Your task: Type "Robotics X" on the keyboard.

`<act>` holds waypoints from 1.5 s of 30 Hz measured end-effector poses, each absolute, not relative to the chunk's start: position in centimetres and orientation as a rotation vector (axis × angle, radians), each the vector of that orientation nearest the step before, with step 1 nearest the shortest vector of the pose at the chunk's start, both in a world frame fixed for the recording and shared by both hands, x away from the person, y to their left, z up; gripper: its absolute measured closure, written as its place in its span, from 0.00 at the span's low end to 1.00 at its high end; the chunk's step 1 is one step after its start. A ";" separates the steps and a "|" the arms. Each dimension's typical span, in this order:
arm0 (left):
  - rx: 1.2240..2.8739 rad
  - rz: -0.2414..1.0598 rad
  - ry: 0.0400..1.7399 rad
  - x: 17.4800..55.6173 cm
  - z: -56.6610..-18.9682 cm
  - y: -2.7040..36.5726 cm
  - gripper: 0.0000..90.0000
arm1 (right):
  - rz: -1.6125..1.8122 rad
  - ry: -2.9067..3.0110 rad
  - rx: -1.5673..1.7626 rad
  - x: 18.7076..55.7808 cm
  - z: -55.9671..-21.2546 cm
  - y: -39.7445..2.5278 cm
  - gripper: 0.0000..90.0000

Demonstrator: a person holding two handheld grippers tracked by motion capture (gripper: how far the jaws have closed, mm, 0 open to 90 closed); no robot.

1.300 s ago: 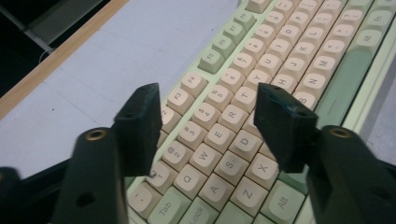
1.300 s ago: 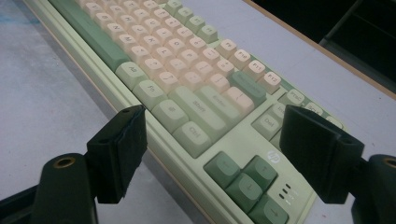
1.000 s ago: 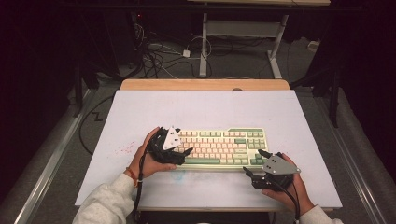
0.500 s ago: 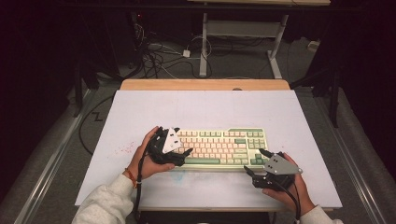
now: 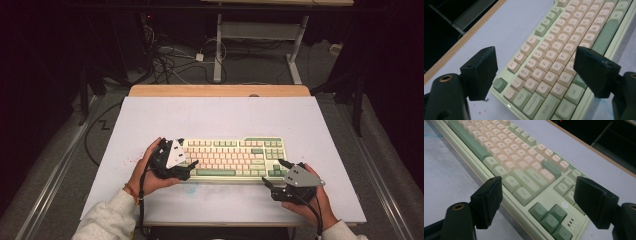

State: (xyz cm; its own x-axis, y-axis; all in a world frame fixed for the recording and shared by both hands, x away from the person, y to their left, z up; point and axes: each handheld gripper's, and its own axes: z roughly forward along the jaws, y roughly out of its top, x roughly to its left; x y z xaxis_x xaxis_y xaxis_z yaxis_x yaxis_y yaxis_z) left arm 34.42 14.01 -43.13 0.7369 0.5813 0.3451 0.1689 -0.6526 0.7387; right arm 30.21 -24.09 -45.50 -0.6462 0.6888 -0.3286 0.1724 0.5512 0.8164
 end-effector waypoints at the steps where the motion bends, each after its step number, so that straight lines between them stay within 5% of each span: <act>1: 2.226 0.747 0.565 34.4 -43.2 14.1 0.20 | 1.031 2.139 0.691 30.2 -45.5 -24.1 0.26; 34: 2.238 0.757 0.678 31.9 -46.3 19.4 0.20 | 1.028 2.131 0.718 30.5 -45.4 -24.3 0.27; 45: 2.259 0.728 0.713 31.3 -47.1 20.1 0.20 | 1.047 2.153 0.716 30.5 -45.0 -24.6 0.43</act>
